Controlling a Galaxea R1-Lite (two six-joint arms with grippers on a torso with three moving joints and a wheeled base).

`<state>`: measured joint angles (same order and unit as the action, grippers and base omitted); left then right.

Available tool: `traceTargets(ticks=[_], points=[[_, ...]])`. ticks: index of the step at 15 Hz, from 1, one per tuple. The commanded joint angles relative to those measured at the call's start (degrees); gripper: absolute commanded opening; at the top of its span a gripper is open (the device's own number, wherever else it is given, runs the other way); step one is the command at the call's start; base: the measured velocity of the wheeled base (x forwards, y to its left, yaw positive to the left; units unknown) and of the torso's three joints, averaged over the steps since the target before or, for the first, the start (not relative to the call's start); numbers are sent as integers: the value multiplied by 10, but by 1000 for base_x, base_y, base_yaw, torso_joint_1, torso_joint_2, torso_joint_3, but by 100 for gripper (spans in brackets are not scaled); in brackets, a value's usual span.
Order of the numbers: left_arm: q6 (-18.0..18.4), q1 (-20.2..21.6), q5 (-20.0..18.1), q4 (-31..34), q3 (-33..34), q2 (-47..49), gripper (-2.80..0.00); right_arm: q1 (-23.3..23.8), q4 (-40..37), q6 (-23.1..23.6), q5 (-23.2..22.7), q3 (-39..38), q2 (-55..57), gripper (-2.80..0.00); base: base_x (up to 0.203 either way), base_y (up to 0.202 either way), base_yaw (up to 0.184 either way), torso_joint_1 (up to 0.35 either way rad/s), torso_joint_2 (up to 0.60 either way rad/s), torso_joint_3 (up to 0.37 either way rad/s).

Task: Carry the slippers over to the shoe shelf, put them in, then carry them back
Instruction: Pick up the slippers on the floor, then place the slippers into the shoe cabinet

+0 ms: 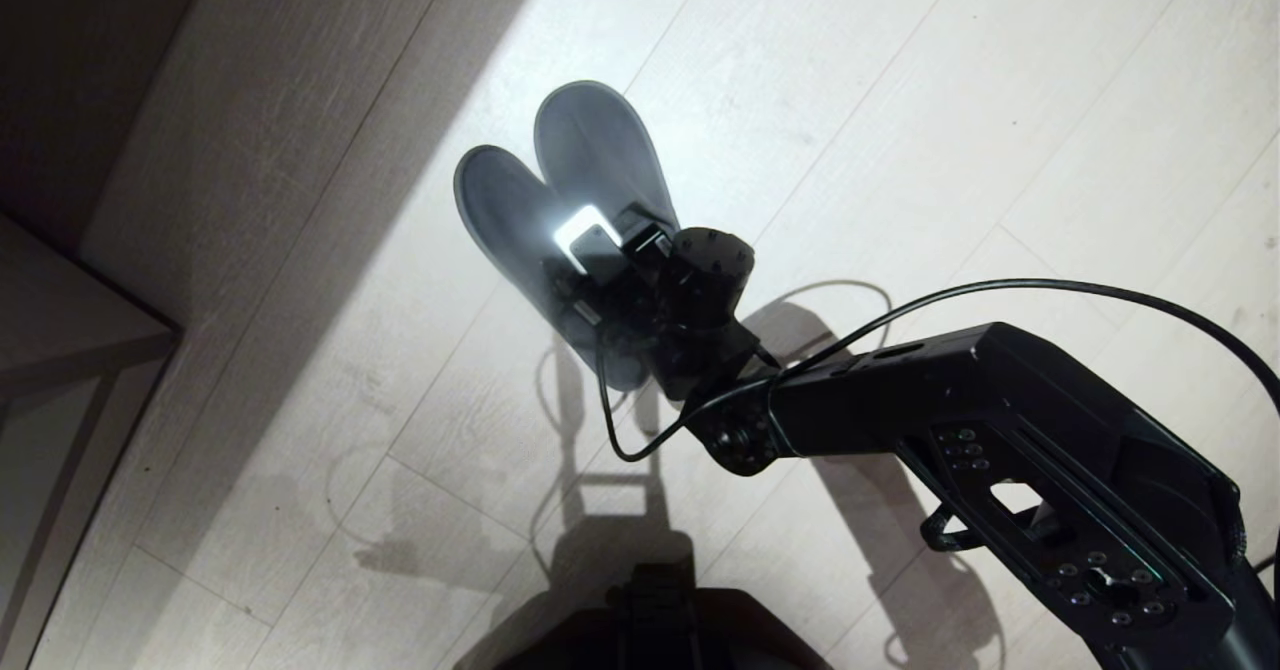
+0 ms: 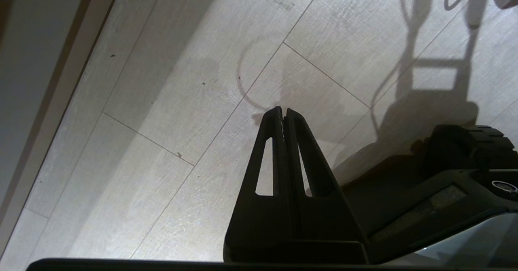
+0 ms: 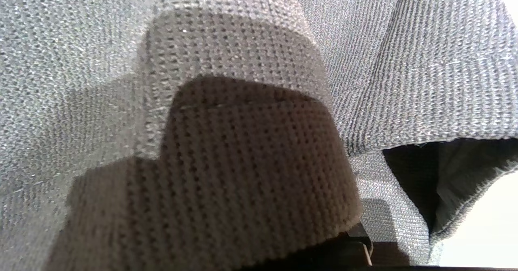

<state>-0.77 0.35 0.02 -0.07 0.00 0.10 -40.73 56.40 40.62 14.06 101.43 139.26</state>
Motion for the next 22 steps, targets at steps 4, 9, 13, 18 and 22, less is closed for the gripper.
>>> traceTargets(ticks=[4,9,13,18,22], points=[[0,0,1,0,0,0,-280,0,15,-7,-1,-14,-75,-280,0,0,0,0,0,0],[0,0,0,0,0,0,-280,0,10,-42,0,-76,-157,-280,0,0,0,0,0,0],[0,0,0,0,0,0,-280,0,-11,-114,12,-151,-232,-280,0,0,0,0,0,0],[0,0,0,0,0,0,-280,0,-36,-209,62,-216,-303,-280,0,0,0,0,0,0],[0,0,0,0,0,0,-280,-4,-75,-265,74,-250,-355,-280,0,0,0,0,0,0]])
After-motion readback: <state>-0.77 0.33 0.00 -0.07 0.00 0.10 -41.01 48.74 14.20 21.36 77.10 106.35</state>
